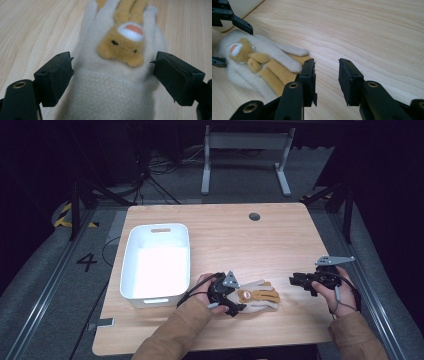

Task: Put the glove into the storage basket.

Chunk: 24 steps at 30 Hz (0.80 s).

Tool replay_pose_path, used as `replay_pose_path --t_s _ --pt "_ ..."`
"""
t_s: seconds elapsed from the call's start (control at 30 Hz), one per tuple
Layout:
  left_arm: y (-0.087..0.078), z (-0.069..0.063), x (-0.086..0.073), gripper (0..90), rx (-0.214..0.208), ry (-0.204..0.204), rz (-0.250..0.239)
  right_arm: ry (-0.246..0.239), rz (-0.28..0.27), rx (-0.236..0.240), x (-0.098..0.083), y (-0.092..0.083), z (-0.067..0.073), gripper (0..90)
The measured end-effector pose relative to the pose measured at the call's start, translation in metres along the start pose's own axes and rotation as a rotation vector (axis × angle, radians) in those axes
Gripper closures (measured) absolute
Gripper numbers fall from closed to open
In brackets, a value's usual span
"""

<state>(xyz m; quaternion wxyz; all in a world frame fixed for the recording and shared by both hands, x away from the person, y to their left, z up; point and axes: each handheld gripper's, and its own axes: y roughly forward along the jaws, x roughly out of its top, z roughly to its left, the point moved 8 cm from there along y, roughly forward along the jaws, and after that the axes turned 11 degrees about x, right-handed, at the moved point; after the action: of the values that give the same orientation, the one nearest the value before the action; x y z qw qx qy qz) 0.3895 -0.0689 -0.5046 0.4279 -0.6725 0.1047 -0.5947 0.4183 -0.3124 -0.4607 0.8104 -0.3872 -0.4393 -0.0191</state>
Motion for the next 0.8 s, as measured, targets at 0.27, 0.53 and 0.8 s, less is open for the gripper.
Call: replay_pose_path --t_s 0.27,0.53,0.8 --pt "0.009 -0.002 -0.004 15.6 -0.012 0.028 0.013 0.002 0.008 -0.002 -0.002 0.002 -0.001 65.9" --pt "0.023 -0.005 -0.011 11.2 0.004 0.073 0.054 0.009 0.022 0.003 -0.004 0.006 -0.001 65.3" --pt "0.029 -0.005 -0.008 4.7 0.002 0.084 0.044 0.013 0.031 -0.010 -0.008 0.008 -0.006 63.9"
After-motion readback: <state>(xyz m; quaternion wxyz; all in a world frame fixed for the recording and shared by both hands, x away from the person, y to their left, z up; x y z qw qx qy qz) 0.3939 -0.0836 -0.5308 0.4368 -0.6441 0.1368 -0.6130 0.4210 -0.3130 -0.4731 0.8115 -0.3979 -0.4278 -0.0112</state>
